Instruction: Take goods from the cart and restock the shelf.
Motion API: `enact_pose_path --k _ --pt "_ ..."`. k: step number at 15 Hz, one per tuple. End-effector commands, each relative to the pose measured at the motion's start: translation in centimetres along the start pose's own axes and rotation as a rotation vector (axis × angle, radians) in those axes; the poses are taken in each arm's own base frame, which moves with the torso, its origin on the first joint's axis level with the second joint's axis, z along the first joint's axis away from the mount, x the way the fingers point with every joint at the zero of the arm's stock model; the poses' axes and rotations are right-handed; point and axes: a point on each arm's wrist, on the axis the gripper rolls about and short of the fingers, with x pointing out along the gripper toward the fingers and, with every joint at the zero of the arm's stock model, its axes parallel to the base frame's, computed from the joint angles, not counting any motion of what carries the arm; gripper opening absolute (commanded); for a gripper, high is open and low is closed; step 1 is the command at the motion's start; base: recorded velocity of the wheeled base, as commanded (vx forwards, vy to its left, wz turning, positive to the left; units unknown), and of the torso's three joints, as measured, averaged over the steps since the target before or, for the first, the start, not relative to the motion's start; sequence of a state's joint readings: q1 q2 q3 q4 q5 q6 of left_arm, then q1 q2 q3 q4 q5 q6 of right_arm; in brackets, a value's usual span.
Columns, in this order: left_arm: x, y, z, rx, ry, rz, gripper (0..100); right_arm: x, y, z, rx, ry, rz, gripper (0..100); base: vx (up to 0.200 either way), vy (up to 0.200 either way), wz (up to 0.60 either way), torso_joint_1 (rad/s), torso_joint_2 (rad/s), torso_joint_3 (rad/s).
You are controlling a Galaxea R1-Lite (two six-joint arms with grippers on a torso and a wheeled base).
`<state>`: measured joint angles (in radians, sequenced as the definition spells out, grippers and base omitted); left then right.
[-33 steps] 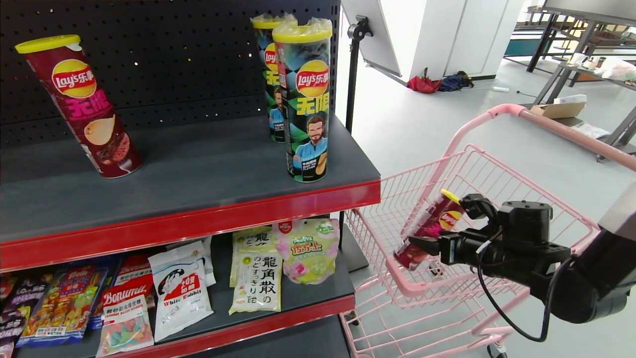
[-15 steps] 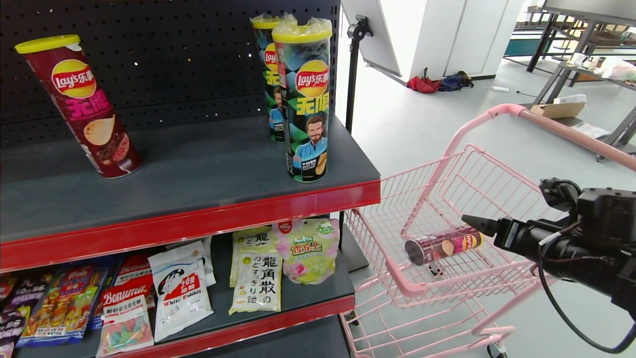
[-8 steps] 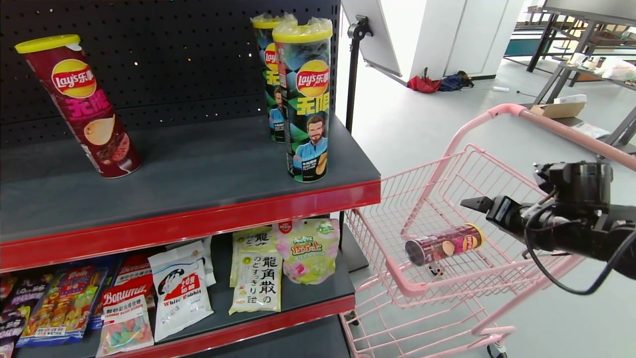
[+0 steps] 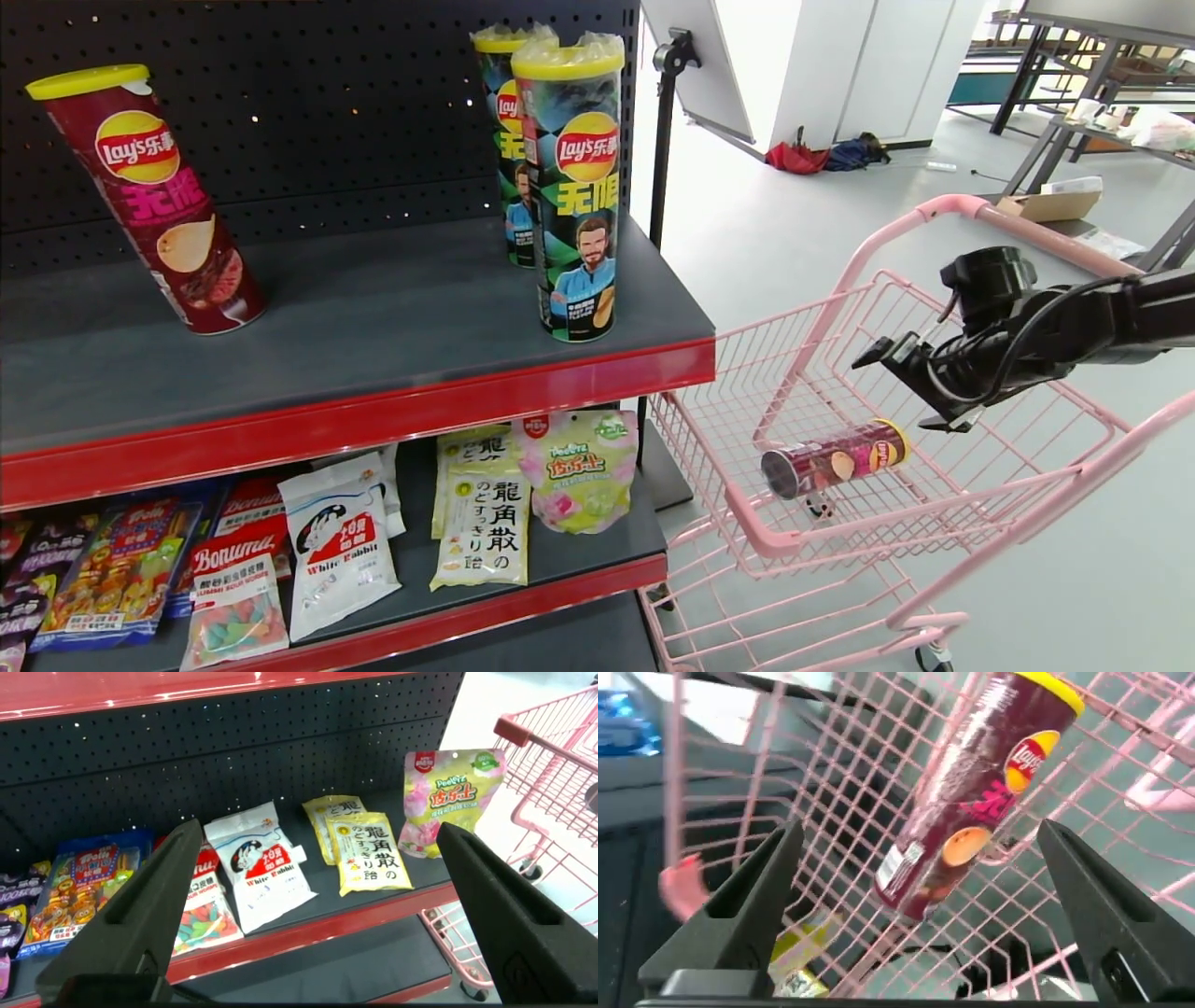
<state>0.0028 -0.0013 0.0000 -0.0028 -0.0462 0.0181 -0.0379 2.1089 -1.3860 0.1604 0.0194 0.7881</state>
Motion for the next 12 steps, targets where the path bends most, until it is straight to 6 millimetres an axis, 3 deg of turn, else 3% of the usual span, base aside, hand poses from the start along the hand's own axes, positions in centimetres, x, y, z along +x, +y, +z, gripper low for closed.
enact_pose_path --k 1,5,12 --pt "0.0 0.0 0.0 0.000 0.001 0.000 100 5.4 -1.4 -1.0 0.016 0.079 -0.092 100 0.000 0.000 0.00 0.000 0.00 0.000" --pt "0.0 0.0 0.0 0.002 0.001 0.005 100 8.4 -2.1 -1.3 0.048 0.103 -0.128 100 0.000 0.000 0.00 0.000 0.00 0.000" --pt "0.0 0.0 0.0 0.002 0.000 0.010 100 10.4 -1.7 -0.9 0.057 0.075 -0.138 100 0.000 0.000 0.00 0.000 0.00 0.000"
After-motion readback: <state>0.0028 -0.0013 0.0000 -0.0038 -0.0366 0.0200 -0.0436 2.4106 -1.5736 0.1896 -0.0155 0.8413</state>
